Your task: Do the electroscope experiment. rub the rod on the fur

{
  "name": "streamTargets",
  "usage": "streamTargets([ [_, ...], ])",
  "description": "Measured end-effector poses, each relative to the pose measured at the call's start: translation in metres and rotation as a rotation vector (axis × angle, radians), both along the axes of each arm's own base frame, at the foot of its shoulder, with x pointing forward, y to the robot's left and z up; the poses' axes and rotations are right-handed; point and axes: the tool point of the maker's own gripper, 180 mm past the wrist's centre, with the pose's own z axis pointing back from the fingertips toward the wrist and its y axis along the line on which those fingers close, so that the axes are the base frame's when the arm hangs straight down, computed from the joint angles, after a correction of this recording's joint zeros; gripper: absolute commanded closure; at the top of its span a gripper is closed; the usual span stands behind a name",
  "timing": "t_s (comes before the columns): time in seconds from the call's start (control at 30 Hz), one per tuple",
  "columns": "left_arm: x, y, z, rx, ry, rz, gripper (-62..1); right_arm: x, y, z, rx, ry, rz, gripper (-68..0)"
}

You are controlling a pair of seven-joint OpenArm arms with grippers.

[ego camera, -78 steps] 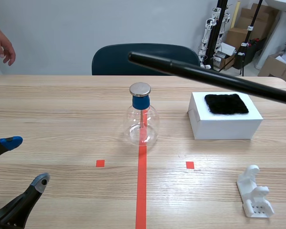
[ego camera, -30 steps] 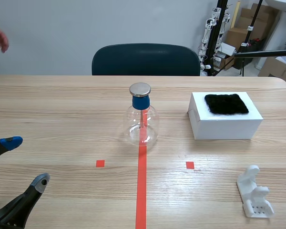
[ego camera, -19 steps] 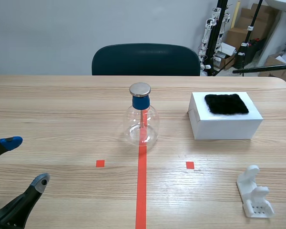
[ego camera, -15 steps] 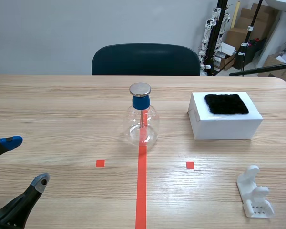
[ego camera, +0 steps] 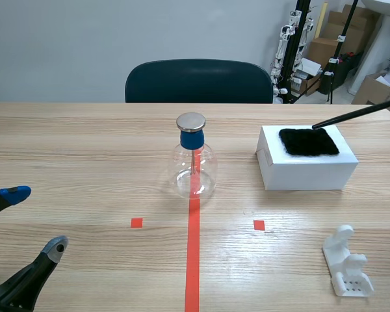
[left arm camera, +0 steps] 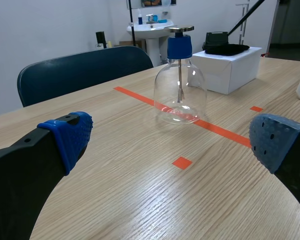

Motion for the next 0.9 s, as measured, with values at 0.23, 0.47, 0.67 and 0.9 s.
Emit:
streamTargets([
  [0.23,0.0,0.0,0.0,0.0,0.0,0.0,-62.3,-0.003,-0.01,-0.003,-0.033,0.009,-0.048,0.2],
  [0.47,0.0,0.0,0.0,0.0,0.0,0.0,-62.3,-0.005,-0.012,-0.009,-0.096,0.054,-0.046,0.2],
  [0.67,0.0,0.0,0.0,0.0,0.0,0.0,-62.3,-0.006,-0.017,-0.013,-0.114,0.087,-0.068,0.2],
  [0.9,0.0,0.0,0.0,0.0,0.0,0.0,-62.3,-0.005,-0.007,-0.017,-0.072,0.107,-0.019,0.2],
])
